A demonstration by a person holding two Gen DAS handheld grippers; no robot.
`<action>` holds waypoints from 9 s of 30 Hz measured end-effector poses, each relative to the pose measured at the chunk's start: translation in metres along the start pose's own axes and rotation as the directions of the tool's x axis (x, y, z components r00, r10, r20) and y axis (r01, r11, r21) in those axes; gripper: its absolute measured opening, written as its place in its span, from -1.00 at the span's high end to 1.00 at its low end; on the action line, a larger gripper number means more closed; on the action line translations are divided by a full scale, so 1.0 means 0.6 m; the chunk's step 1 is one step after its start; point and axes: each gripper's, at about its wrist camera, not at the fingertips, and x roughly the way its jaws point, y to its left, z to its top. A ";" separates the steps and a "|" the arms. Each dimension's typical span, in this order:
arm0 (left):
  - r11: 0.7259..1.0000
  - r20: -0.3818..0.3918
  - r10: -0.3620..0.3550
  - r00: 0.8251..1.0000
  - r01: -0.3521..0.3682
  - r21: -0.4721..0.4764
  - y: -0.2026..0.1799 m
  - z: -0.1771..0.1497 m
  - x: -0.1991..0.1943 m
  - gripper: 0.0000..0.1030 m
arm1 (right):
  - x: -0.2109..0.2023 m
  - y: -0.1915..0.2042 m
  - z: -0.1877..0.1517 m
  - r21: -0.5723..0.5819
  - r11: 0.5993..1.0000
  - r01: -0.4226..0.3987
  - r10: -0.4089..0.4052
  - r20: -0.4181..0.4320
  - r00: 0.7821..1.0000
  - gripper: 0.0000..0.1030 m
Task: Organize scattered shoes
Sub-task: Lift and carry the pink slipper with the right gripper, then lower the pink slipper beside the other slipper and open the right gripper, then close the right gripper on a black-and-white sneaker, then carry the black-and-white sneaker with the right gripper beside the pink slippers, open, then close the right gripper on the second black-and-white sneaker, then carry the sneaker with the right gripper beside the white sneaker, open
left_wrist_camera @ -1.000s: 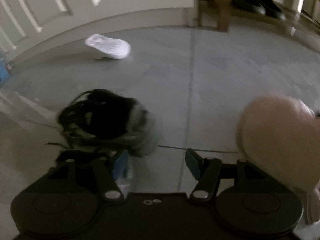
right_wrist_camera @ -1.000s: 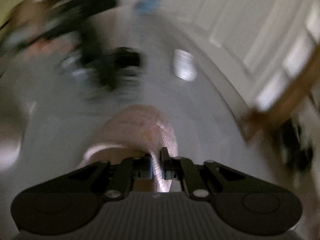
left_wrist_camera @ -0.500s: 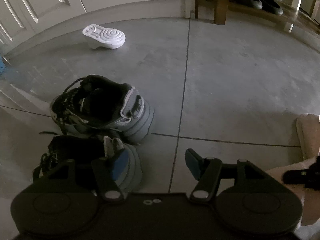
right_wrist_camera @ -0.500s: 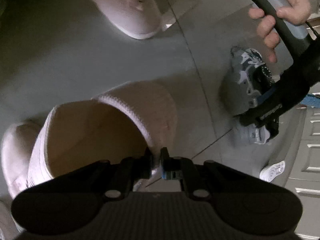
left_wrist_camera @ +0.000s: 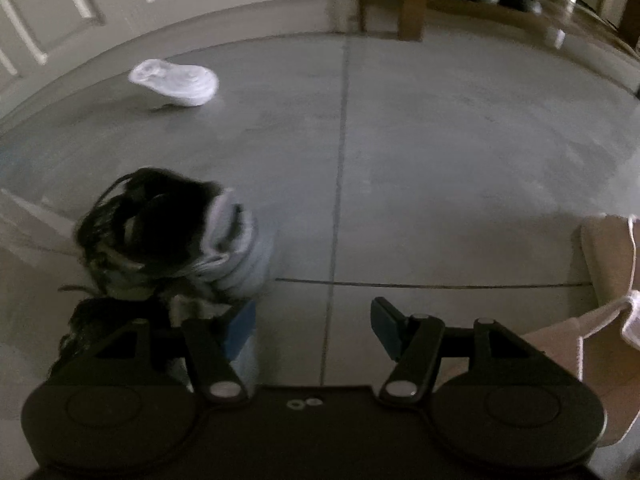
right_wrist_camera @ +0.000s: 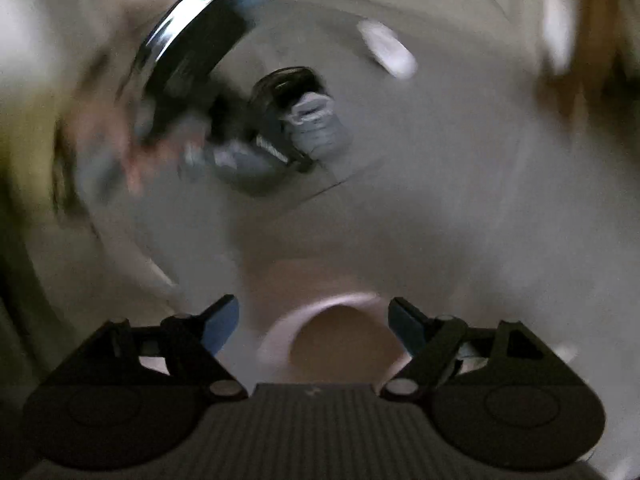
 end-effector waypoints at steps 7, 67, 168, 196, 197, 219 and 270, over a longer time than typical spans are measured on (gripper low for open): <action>0.999 -0.011 -0.023 1.000 0.023 0.042 -0.020 -0.004 0.006 -0.24 | 0.111 0.026 -0.026 0.151 0.981 0.119 -0.116 -0.033 0.993 -0.18; 0.973 0.033 0.128 0.991 -0.120 -0.198 0.097 0.037 -0.024 -0.24 | 0.020 -0.035 0.110 -0.307 0.909 0.283 -0.183 0.317 0.931 -0.76; 0.993 0.093 0.105 0.990 -0.098 -0.072 -0.014 0.075 -0.118 -0.27 | -0.381 -0.246 -0.190 0.396 0.632 0.667 -0.773 0.252 0.582 0.56; 0.995 0.044 0.090 0.995 -0.088 -0.052 -0.037 0.072 -0.096 -0.27 | -0.292 -0.312 -0.395 0.317 0.391 0.864 -0.907 -0.028 0.421 -0.36; 0.995 0.042 0.090 0.995 -0.087 -0.056 -0.035 0.073 -0.094 -0.27 | -0.308 -0.298 -0.390 0.335 0.385 0.860 -0.911 -0.010 0.412 -0.43; 0.884 -0.080 0.205 0.975 -0.220 -0.413 0.212 -0.020 -0.071 -0.27 | 0.045 -0.045 0.215 -0.376 0.889 0.261 -0.092 0.410 0.907 -0.65; 0.827 -0.138 0.231 0.963 -0.270 -0.493 0.314 -0.048 -0.031 -0.27 | 0.264 0.042 0.315 -0.526 0.762 0.378 -0.172 0.398 0.901 0.63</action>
